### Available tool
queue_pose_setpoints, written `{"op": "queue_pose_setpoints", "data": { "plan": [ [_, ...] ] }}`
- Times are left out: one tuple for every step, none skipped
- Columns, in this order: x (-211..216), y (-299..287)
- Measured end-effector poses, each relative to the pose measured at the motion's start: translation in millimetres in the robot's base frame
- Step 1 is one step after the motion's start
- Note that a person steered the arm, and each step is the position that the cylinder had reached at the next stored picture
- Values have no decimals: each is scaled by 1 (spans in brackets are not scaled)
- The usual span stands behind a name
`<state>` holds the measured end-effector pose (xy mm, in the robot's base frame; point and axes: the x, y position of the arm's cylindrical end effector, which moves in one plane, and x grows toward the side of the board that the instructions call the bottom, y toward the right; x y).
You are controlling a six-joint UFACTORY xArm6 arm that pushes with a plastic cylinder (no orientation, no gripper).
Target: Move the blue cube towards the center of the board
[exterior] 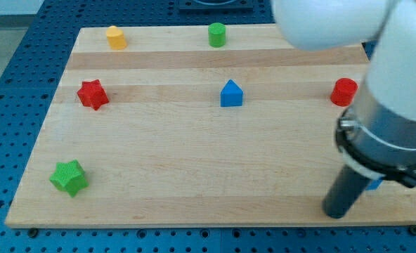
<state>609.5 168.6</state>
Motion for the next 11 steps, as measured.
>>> {"op": "queue_pose_setpoints", "data": {
  "plan": [
    [-15, 33],
    [-33, 47],
    [-45, 49],
    [-51, 63],
    [-56, 81],
    [-71, 85],
    [-87, 69],
    [-105, 60],
    [-123, 60],
    [-139, 59],
    [-144, 40]
  ]
}}
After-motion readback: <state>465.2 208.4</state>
